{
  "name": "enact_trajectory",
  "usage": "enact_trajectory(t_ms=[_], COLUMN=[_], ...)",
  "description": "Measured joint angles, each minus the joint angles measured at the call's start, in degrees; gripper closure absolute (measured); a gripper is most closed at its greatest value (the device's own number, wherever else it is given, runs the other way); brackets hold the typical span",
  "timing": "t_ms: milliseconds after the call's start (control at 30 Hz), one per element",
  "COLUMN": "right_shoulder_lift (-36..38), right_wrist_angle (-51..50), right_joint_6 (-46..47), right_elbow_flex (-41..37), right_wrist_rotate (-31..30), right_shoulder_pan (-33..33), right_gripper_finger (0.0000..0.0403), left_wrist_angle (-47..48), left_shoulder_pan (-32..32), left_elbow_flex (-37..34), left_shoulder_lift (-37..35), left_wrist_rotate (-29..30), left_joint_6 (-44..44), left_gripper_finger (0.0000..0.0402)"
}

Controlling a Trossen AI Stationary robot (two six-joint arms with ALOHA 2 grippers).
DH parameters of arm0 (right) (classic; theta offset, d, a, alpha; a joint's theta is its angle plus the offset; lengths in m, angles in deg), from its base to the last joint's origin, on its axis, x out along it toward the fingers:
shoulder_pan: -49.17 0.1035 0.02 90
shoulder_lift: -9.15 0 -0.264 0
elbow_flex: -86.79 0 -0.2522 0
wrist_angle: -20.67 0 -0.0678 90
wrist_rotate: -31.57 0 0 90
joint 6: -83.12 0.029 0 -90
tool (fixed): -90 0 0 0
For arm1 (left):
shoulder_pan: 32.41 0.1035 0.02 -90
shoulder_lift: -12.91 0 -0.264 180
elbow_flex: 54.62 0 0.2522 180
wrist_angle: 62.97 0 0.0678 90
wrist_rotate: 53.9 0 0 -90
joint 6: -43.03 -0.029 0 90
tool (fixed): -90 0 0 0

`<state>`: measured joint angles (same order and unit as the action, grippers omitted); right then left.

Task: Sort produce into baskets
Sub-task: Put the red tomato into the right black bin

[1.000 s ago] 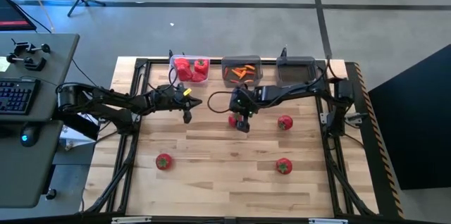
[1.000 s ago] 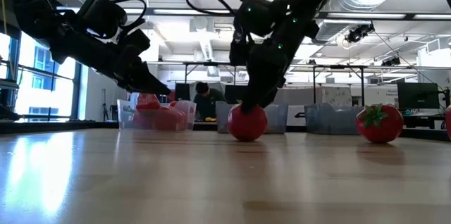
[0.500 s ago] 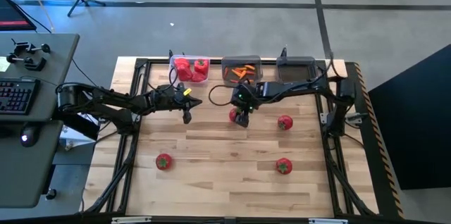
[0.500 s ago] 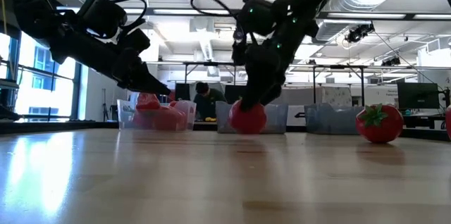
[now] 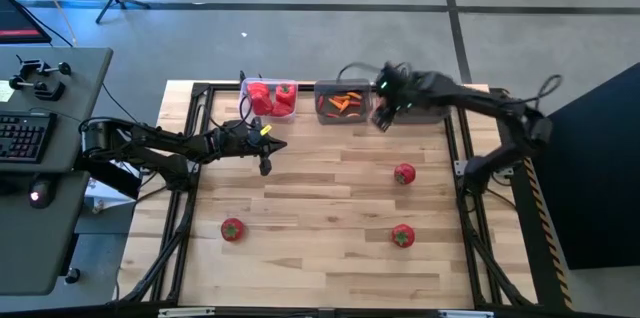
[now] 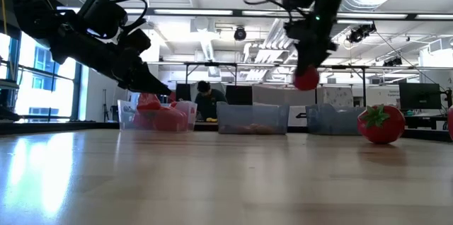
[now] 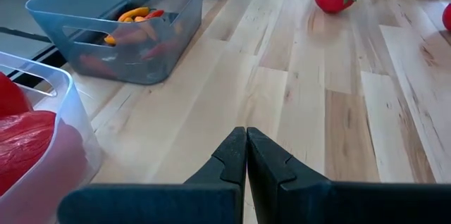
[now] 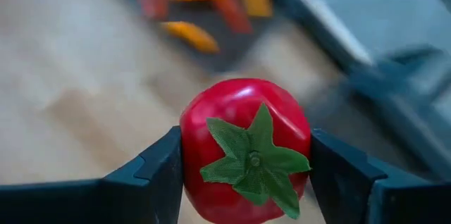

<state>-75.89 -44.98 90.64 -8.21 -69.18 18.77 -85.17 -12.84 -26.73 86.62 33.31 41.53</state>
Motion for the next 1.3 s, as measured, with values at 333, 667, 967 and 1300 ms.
enact_trajectory(t_ms=[333, 667, 967, 1300], right_shoulder_lift=[-4.3, -13.1, -17.3, -18.1], right_wrist_angle=[0.9, 4.9, 6.8, 8.5], right_joint_6=[-6.4, -8.0, -7.5, -7.8], right_elbow_flex=[0.0, 0.0, 0.0, 0.0], right_wrist_rotate=[-0.6, 0.2, 0.2, -0.4], right_shoulder_pan=[-17.8, -22.1, -23.0, -23.2], right_gripper_finger=[0.0176, 0.0178, 0.0164, 0.0137], left_wrist_angle=[-0.3, -0.1, -0.1, 0.1], left_shoulder_pan=[0.0, 0.0, 0.0, 0.0], left_elbow_flex=[0.0, 0.0, 0.0, 0.0], left_shoulder_lift=[0.0, 0.0, 0.0, 0.0], left_wrist_rotate=[0.3, 0.3, 0.4, 0.4], left_joint_6=[0.8, 0.9, 1.0, 1.4], left_gripper_finger=[0.0401, 0.0402, 0.0402, 0.0402])
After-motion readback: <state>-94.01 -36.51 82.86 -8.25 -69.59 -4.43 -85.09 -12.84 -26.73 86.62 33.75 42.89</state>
